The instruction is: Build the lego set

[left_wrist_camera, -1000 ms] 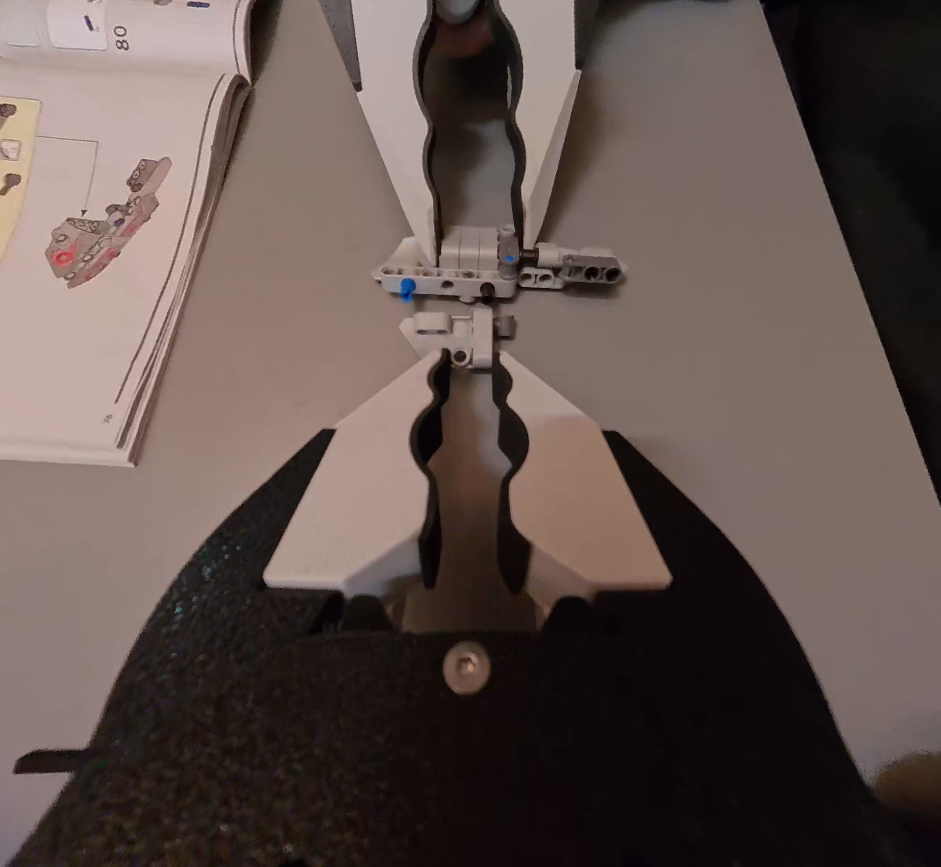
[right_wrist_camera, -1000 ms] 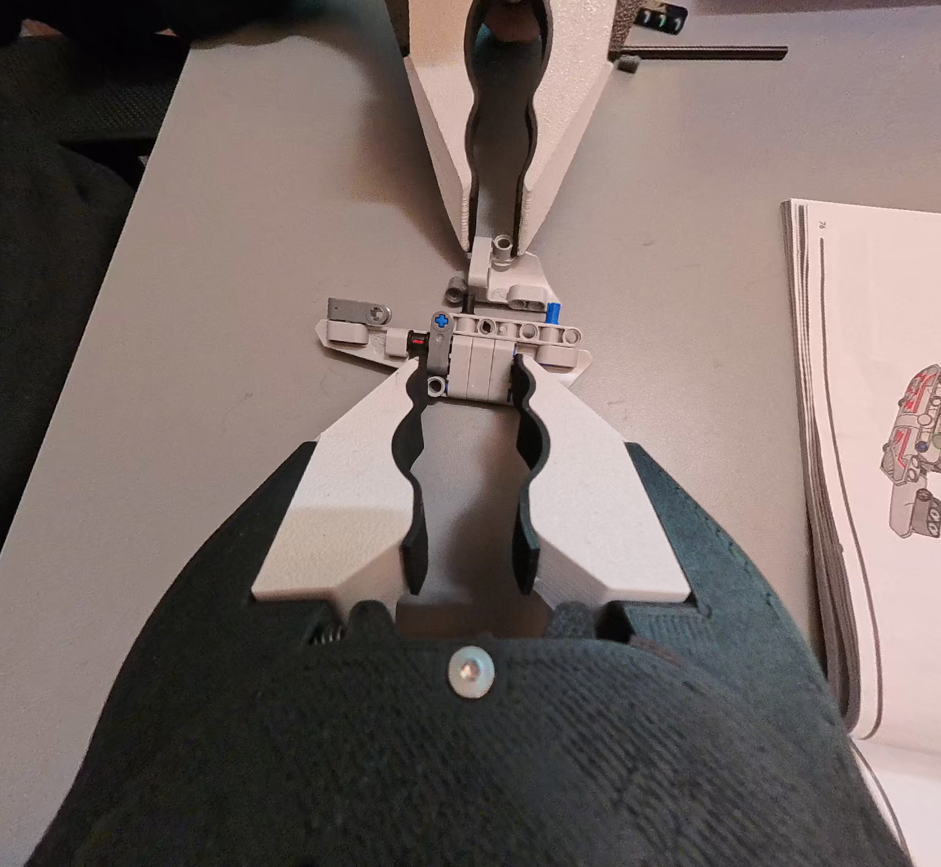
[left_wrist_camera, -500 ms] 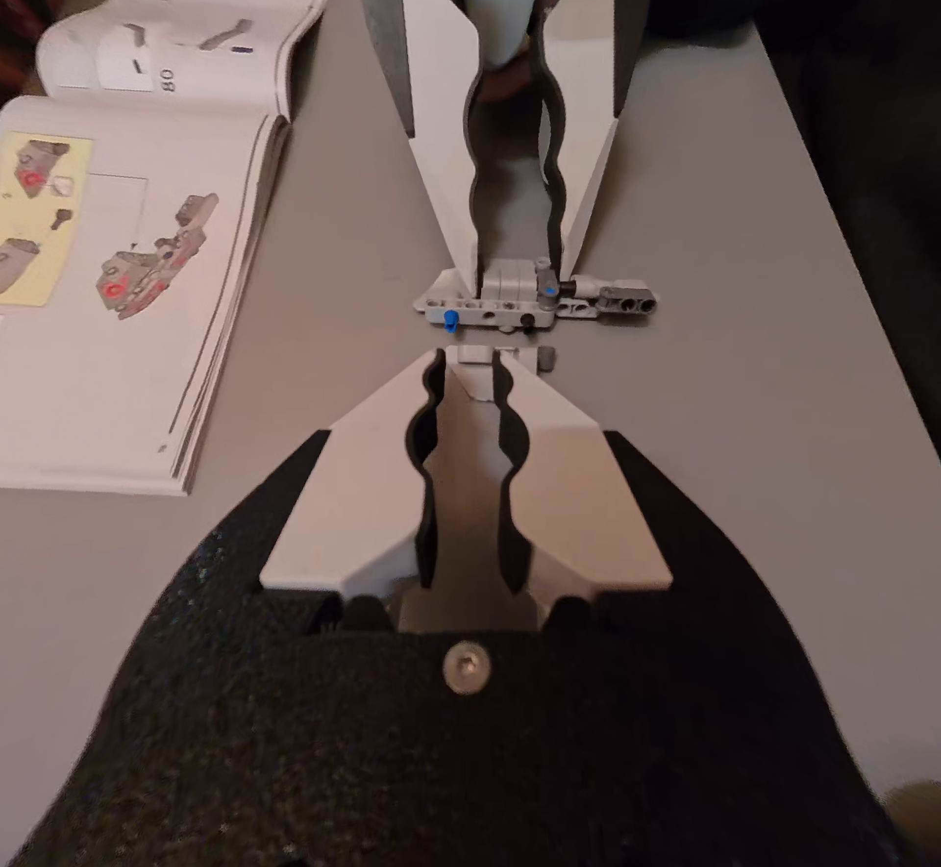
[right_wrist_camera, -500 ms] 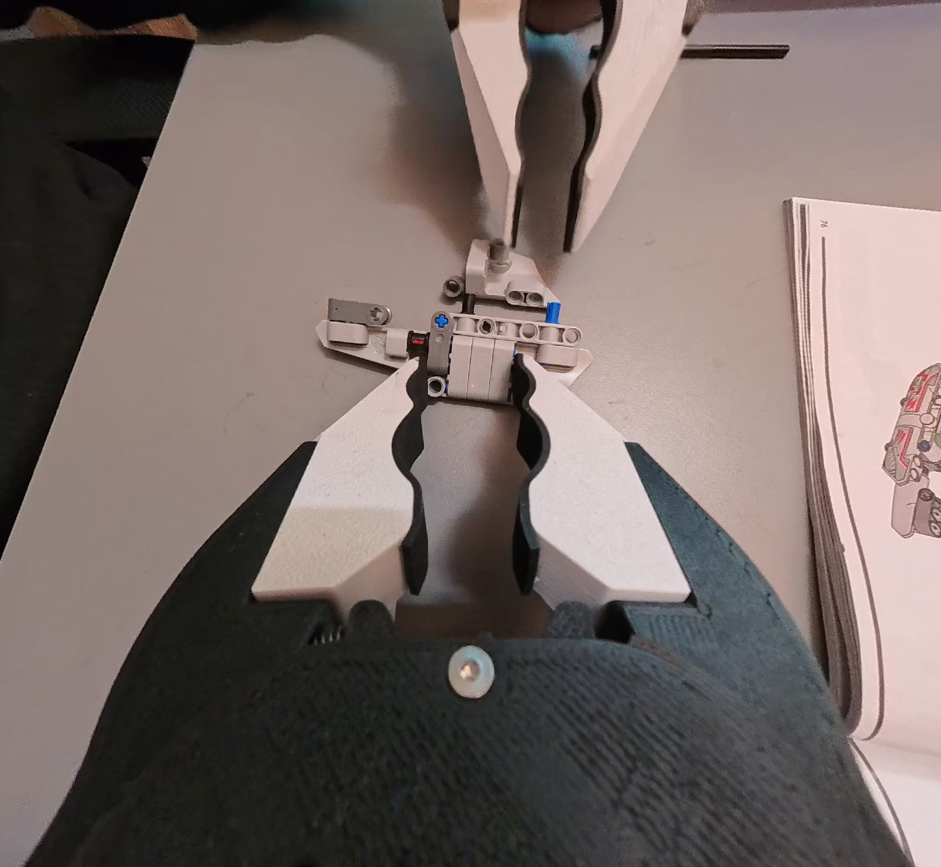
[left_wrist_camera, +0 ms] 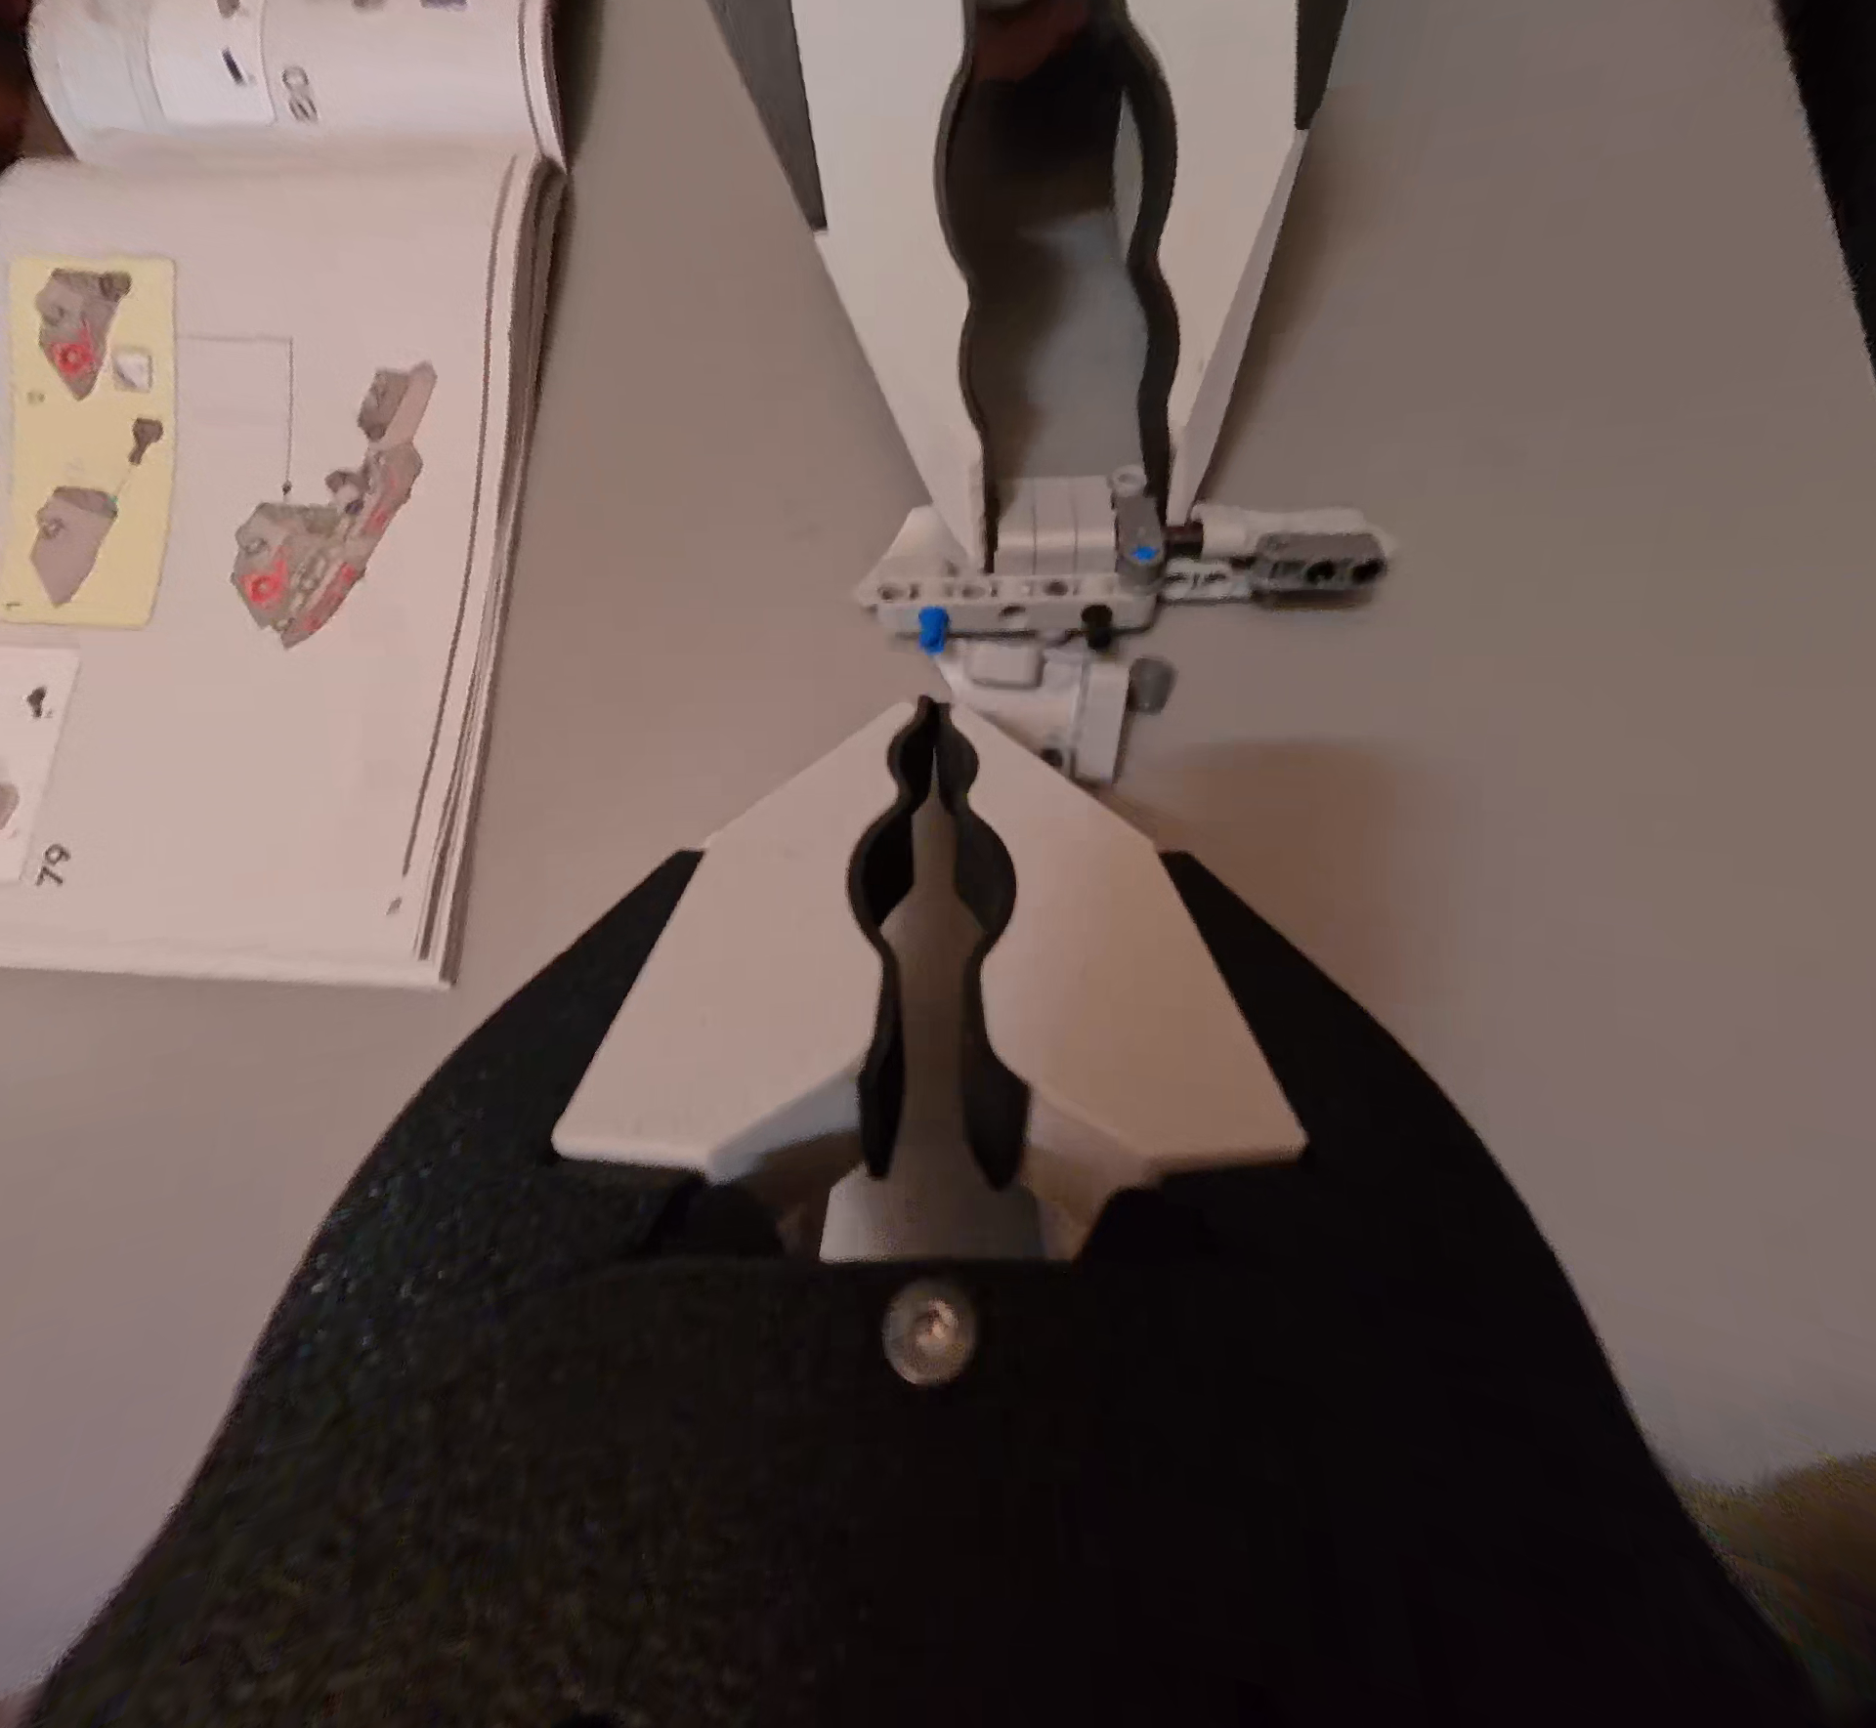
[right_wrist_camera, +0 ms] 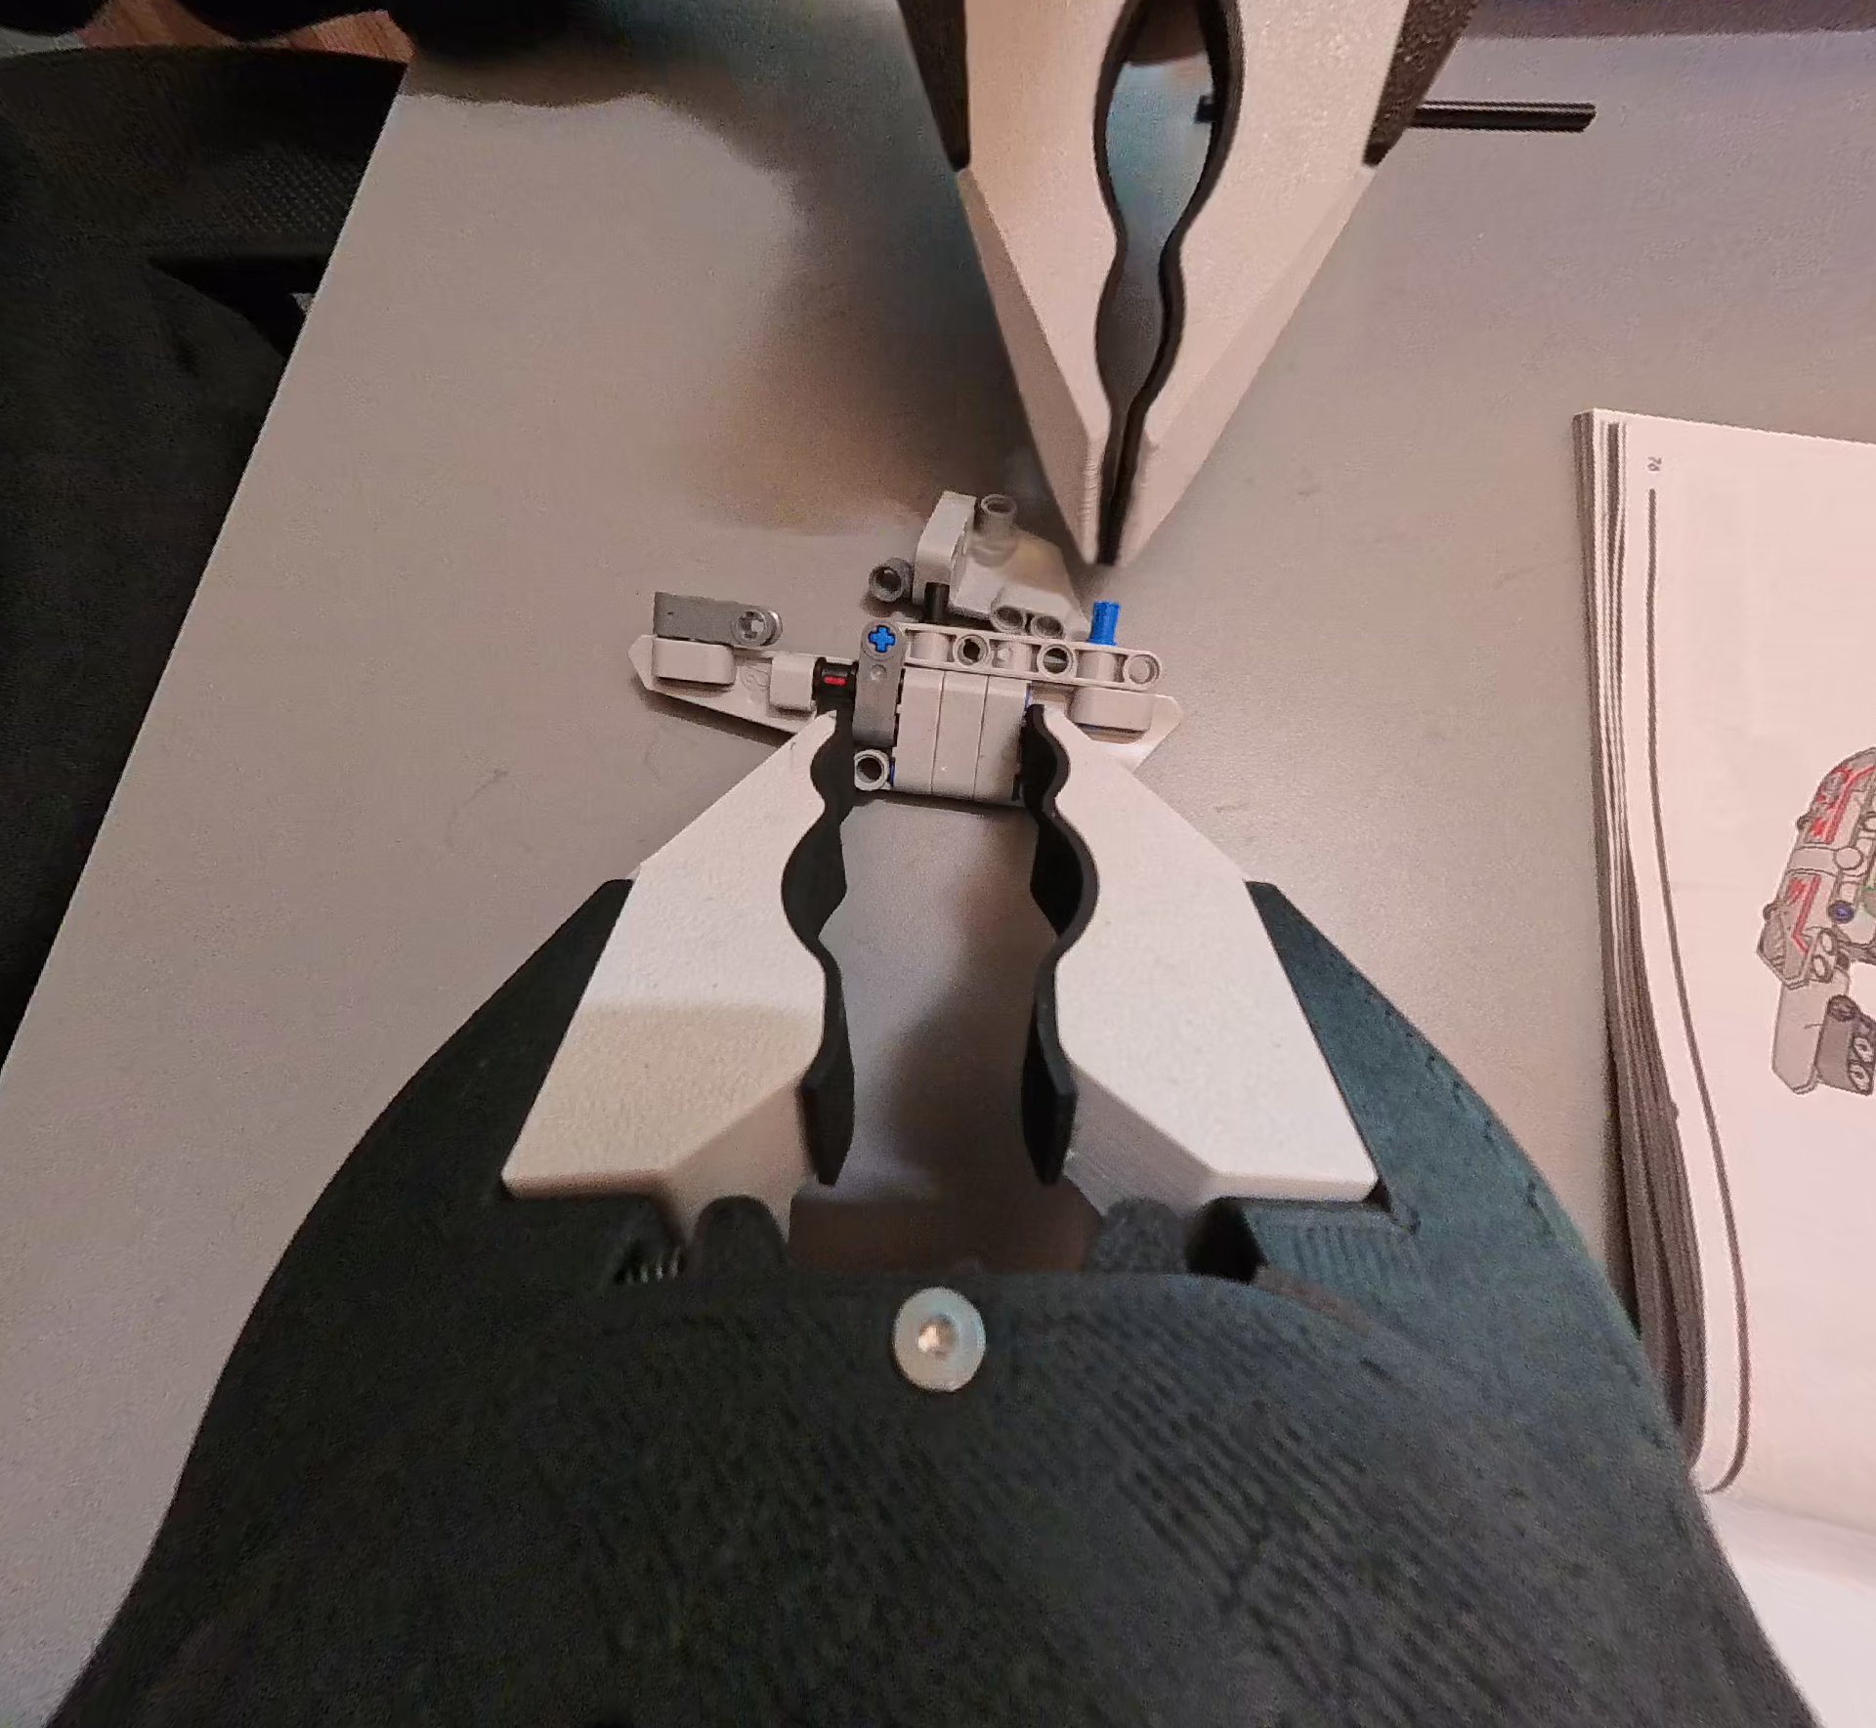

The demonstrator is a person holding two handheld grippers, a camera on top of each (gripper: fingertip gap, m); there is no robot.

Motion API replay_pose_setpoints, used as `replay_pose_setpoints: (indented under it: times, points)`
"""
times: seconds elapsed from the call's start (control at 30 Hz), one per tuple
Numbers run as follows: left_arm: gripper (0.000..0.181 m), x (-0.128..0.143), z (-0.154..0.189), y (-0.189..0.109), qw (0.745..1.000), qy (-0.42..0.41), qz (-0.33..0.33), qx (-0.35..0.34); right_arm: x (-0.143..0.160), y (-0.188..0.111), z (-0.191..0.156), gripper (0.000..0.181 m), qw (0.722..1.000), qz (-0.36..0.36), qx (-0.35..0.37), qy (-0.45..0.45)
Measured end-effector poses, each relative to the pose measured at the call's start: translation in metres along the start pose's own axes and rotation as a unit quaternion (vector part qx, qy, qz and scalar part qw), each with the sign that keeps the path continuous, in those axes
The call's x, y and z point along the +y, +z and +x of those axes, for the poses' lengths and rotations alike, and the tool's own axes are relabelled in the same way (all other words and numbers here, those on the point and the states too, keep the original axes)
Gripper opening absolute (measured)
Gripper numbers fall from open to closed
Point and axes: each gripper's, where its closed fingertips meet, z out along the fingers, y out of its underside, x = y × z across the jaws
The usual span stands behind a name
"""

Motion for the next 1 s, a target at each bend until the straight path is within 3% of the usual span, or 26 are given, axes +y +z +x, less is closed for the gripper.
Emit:
replay_pose_setpoints:
  times: [0.13,0.27,0.4,0.53,0.63,0.73,0.77,0.87,1.0]
  points:
    - [0.0,0.008,-0.003,-0.008,1.0,-0.024,-0.003,-0.018,0.001,-0.001,-0.001,0.032,1.0,0.0,0.004,-0.004]
    - [0.016,0.002,0.011,-0.016,0.997,-0.058,0.043,-0.001,0.004,-0.004,-0.004,0.032,1.0,0.0,-0.002,-0.011]
    - [0.027,0.016,0.025,-0.009,0.999,-0.041,0.013,0.003,0.007,-0.009,-0.013,0.032,0.999,0.001,-0.03,-0.014]
    - [0.025,0.004,0.032,-0.005,0.999,-0.02,0.036,-0.003,0.013,-0.016,-0.021,0.033,0.998,-0.009,-0.055,-0.034]
    - [0.023,0.0,0.03,-0.002,0.999,0.002,0.038,-0.029,0.005,-0.026,-0.015,0.05,0.999,0.002,-0.031,-0.033]
    - [0.019,0.001,0.032,0.007,0.999,0.014,0.024,-0.029,-0.007,-0.027,-0.015,0.044,0.999,0.014,-0.021,-0.02]
    - [0.006,-0.001,0.033,0.008,0.999,0.022,0.026,-0.029,-0.007,-0.025,-0.012,0.043,1.0,0.003,-0.006,-0.013]
    - [0.005,-0.002,0.027,0.008,0.996,0.045,0.015,-0.069,-0.011,-0.019,-0.004,0.038,0.999,-0.004,0.018,0.033]
    - [0.005,-0.016,0.016,-0.004,0.989,0.043,0.031,-0.139,-0.036,-0.023,0.003,0.026,0.988,0.078,0.018,0.132]
